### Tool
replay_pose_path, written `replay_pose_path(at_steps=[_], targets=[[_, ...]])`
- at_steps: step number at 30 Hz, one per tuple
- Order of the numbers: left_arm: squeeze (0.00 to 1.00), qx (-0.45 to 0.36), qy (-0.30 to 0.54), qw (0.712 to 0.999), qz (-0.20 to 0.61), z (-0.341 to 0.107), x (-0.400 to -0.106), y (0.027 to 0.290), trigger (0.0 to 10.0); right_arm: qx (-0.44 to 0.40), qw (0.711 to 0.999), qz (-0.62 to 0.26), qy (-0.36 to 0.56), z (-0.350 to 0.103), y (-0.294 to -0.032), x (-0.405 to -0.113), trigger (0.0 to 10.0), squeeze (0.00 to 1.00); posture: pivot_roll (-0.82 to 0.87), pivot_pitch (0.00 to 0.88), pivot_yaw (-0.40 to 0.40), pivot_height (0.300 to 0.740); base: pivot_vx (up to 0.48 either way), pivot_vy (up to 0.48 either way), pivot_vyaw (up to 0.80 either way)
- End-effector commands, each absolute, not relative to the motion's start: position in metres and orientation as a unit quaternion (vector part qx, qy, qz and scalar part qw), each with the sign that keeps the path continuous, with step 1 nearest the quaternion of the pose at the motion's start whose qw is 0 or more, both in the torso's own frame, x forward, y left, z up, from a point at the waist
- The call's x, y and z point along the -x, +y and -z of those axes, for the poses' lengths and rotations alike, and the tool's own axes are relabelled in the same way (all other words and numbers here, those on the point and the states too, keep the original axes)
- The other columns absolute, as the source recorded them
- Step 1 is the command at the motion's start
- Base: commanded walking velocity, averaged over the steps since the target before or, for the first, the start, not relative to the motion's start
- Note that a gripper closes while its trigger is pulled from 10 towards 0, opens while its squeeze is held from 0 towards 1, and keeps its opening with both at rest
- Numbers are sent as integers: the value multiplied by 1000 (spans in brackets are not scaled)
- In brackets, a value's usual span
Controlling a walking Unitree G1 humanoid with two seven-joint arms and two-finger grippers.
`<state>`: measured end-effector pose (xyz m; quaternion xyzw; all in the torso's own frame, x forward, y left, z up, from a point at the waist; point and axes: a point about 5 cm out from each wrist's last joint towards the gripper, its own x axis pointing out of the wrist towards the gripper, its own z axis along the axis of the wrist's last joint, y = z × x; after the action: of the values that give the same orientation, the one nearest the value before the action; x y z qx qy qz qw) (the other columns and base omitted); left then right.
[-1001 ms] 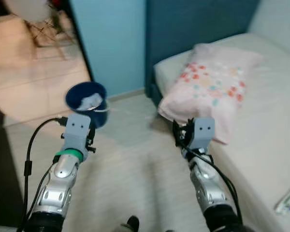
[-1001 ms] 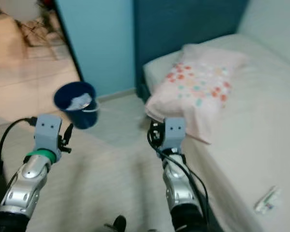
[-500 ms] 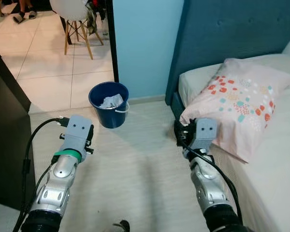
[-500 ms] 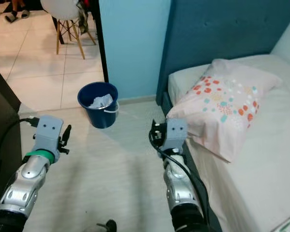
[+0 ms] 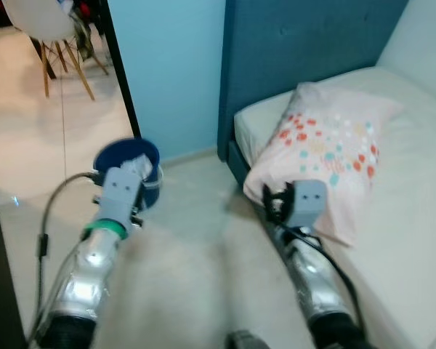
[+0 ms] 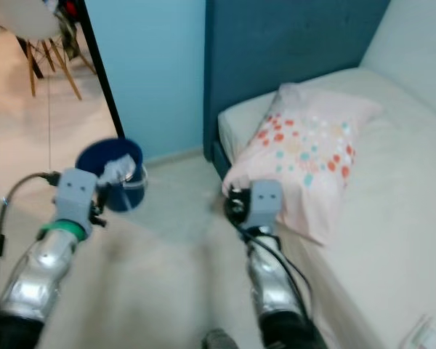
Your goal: Clean up the room
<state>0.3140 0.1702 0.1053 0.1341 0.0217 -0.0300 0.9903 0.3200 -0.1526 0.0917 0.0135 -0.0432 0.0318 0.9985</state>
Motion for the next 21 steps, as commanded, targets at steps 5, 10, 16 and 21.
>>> replay_pose_path(at_steps=[5, 10, 16, 21], targets=[[0, -144, 37, 989, 18, -98, -309, 180, 10000, -27, 998, -43, -36, -88, -145, -319, 10000, 0, 11, 48, 88, 740, 465, 0, 0], [0, -144, 38, 989, 19, -98, -309, 180, 10000, -33, 998, -44, -38, -89, -145, -319, 10000, 0, 14, 51, 87, 740, 465, 0, -416], [0, -143, 37, 989, 19, -98, -309, 180, 10000, -35, 998, -44, -39, -90, -145, -320, 10000, 0, 14, 50, 87, 740, 465, 0, -627], [0, -143, 36, 989, 18, -98, -310, 180, 10000, -34, 998, -44, -40, -91, -145, -321, 10000, 0, 14, 47, 87, 740, 465, 0, -619]])
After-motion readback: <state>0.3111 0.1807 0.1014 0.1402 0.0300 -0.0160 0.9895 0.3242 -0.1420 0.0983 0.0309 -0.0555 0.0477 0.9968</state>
